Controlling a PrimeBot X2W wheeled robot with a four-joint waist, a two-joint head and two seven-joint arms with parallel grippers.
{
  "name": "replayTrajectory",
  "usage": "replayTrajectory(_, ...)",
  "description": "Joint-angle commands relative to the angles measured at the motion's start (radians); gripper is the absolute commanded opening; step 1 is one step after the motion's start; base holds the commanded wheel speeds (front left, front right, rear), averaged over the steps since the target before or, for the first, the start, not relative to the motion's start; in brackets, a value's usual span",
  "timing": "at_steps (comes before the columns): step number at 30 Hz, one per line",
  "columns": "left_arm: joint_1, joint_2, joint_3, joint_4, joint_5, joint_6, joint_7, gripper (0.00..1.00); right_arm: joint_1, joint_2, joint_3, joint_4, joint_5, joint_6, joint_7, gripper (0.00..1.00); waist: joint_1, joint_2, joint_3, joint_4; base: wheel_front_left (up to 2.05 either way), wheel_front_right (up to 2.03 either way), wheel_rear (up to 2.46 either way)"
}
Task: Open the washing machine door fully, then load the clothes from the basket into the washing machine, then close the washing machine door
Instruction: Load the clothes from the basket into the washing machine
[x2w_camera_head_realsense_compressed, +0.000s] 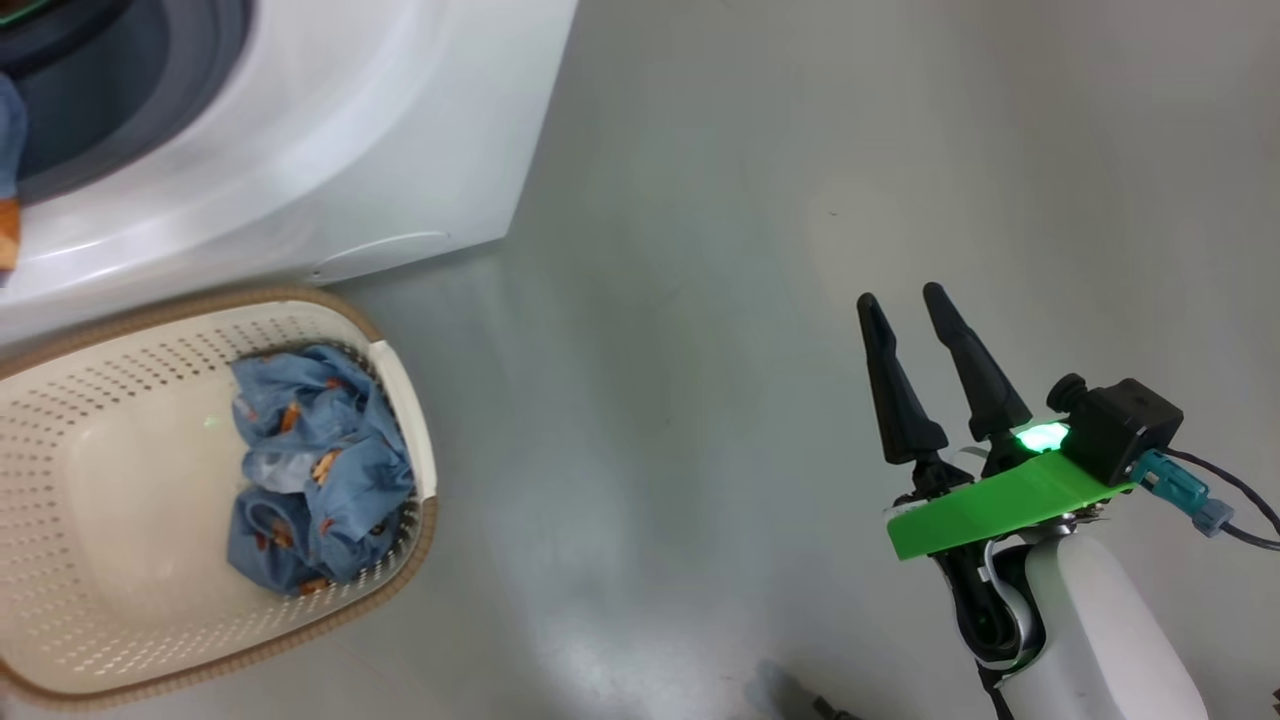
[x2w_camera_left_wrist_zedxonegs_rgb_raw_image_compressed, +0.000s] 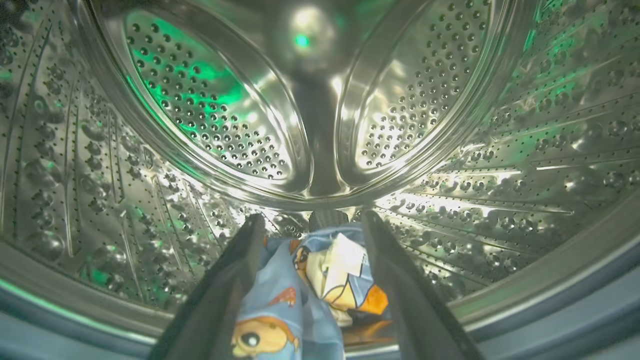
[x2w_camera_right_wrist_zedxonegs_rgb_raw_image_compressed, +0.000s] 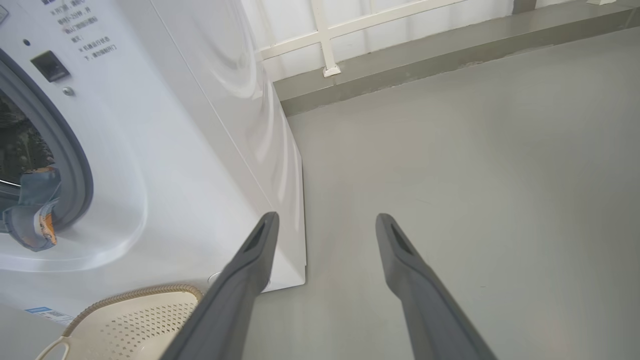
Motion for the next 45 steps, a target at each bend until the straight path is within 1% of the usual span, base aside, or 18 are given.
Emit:
replayTrajectory(1, 0.041, 0.029, 0.015, -0.042, -0.012, -0.002, -0.005, 1.0, -0.002, 0.0, 0.009, -0.02, -0.017, 0.001, -0.005, 1.0, 0.0, 0.0, -0.008, 0.019, 0.0, 0.0, 0.0)
replayTrajectory(5, 0.091, 0.01, 0.012, -0.078, -0.021, -0.002, -0.005, 1.0, -0.004, 0.0, -0.003, -0.021, -0.029, 0.001, -0.005, 1.0, 0.0, 0.0, -0.015, 0.039, 0.0, 0.0, 0.0)
replayTrajectory(10, 0.196, -0.019, 0.016, -0.168, -0.033, -0.002, -0.005, 1.0, -0.005, 0.0, -0.022, -0.023, -0.051, 0.001, -0.005, 1.0, 0.0, 0.0, -0.029, 0.073, 0.0, 0.0, 0.0)
replayTrajectory(21, 0.498, -0.086, 0.025, -0.388, -0.019, -0.002, -0.005, 1.0, 0.005, -0.005, -0.055, -0.017, -0.099, 0.001, -0.005, 1.0, 0.0, 0.0, -0.079, 0.145, 0.0, 0.0, 0.0)
replayTrajectory(26, 0.64, -0.118, 0.065, -0.494, -0.023, -0.002, -0.005, 1.0, 0.016, -0.021, -0.065, -0.015, -0.102, 0.001, -0.005, 1.0, 0.0, 0.0, -0.103, 0.17, 0.0, 0.0, 0.0)
replayTrajectory(35, 0.865, -0.172, 0.144, -0.665, -0.018, -0.002, -0.005, 1.0, 0.029, -0.039, -0.063, -0.012, -0.102, 0.001, -0.005, 1.0, 0.0, 0.0, -0.127, 0.19, 0.0, 0.0, 0.0)
replayTrajectory(39, 0.954, -0.199, 0.16, -0.731, -0.01, -0.002, -0.005, 1.0, 0.033, -0.043, -0.06, -0.011, -0.1, 0.001, -0.005, 1.0, 0.0, 0.0, -0.134, 0.192, 0.0, 0.0, 0.0)
replayTrajectory(45, 1.011, -0.224, 0.174, -0.78, -0.009, -0.002, -0.005, 1.0, 0.034, -0.047, -0.057, -0.011, -0.097, 0.001, -0.005, 1.0, 0.0, 0.0, -0.136, 0.192, 0.0, 0.0, 0.0)
